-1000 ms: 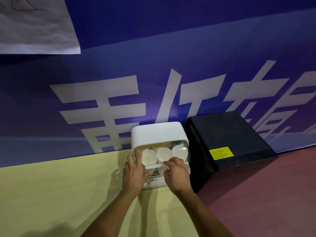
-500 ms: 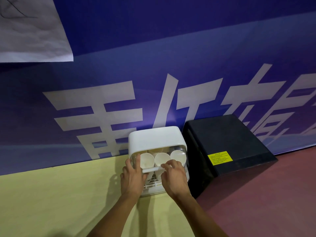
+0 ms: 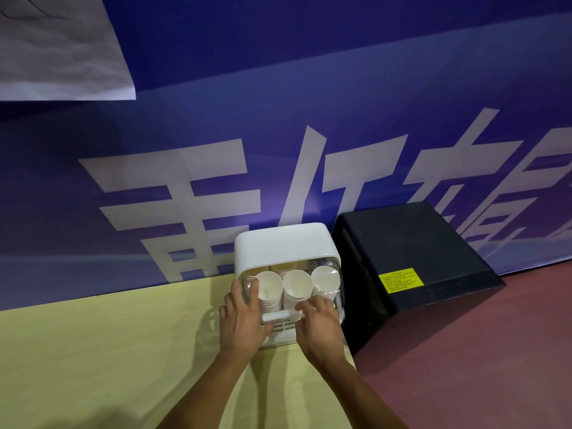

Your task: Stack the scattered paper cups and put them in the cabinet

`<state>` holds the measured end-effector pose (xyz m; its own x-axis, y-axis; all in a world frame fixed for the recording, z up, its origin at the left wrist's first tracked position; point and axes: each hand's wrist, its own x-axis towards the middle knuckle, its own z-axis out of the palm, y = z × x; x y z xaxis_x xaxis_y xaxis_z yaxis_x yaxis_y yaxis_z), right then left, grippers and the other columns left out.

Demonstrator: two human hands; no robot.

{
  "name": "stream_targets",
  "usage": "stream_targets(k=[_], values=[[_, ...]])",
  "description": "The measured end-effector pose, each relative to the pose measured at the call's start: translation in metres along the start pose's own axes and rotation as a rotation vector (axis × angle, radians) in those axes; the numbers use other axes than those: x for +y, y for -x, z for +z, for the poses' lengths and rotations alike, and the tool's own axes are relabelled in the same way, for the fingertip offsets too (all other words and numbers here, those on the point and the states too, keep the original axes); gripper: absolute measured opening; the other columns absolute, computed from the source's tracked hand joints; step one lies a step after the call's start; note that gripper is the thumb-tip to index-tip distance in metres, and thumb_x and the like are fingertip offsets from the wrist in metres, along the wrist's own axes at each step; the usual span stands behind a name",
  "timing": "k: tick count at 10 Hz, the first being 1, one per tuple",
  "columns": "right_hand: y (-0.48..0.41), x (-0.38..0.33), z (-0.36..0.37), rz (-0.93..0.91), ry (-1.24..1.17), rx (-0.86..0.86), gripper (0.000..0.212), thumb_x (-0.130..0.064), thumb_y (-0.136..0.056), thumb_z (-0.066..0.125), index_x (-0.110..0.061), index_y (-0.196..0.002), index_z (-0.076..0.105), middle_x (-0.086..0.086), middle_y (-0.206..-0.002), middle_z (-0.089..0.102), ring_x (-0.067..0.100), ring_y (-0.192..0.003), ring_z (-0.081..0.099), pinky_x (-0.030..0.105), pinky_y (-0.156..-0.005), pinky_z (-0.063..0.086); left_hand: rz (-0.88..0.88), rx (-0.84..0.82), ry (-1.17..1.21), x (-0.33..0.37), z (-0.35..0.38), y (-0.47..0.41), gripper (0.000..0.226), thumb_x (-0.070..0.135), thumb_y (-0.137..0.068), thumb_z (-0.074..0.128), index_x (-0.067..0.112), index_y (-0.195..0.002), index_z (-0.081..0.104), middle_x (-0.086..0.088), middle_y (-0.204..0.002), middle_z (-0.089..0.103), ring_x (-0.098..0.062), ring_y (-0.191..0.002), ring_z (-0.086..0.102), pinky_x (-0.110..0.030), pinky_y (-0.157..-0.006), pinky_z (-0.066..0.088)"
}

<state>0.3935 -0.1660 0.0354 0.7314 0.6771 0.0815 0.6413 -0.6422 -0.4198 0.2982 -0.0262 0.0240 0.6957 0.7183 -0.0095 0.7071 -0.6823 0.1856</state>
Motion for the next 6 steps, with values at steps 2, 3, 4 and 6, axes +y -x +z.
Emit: stream_targets(k=[2,3,4,6], values=[[-0.007,-0.006,-0.007,0.014,0.071,-0.091,0.030,-0.025,-0.087,0.051,-0.022,-0.111,0.069,0.000,-0.110,0.062,0.025,-0.105,0.055,0.040,-0.092,0.044,0.022,0.004,0.047,-0.008,-0.003,0.000,0.112,0.078,-0.067,0.062,0.030,-0.151,0.007,-0.012,-0.157,0.012,-0.032,-0.142,0.026,-0.041,-0.113,0.031],[-0.010,-0.011,-0.012,0.035,0.119,-0.150,0.033,-0.025,-0.093,0.049,-0.024,-0.121,0.065,0.000,-0.122,0.059,0.022,-0.115,0.051,0.036,-0.101,0.039,0.037,-0.033,0.098,-0.009,-0.011,-0.002,0.108,0.079,-0.068,0.062,0.033,-0.152,0.012,-0.008,-0.158,0.011,-0.028,-0.143,0.024,-0.040,-0.115,0.029],[-0.007,-0.016,-0.015,0.058,0.159,-0.189,0.033,-0.025,-0.092,0.051,-0.023,-0.121,0.065,0.001,-0.125,0.060,0.022,-0.117,0.052,0.036,-0.102,0.042,0.054,-0.040,0.144,-0.011,-0.021,-0.004,0.100,0.074,-0.072,0.064,0.033,-0.150,0.016,-0.005,-0.157,0.015,-0.026,-0.140,0.029,-0.039,-0.113,0.033],[-0.009,-0.032,-0.023,0.120,0.163,-0.250,0.038,-0.027,-0.089,0.056,-0.022,-0.126,0.064,0.005,-0.128,0.060,0.025,-0.117,0.055,0.040,-0.102,0.047,0.122,-0.043,0.241,-0.025,-0.043,-0.010,0.084,0.064,-0.075,0.068,0.032,-0.142,0.030,-0.001,-0.148,0.030,-0.023,-0.129,0.042,-0.038,-0.106,0.041]])
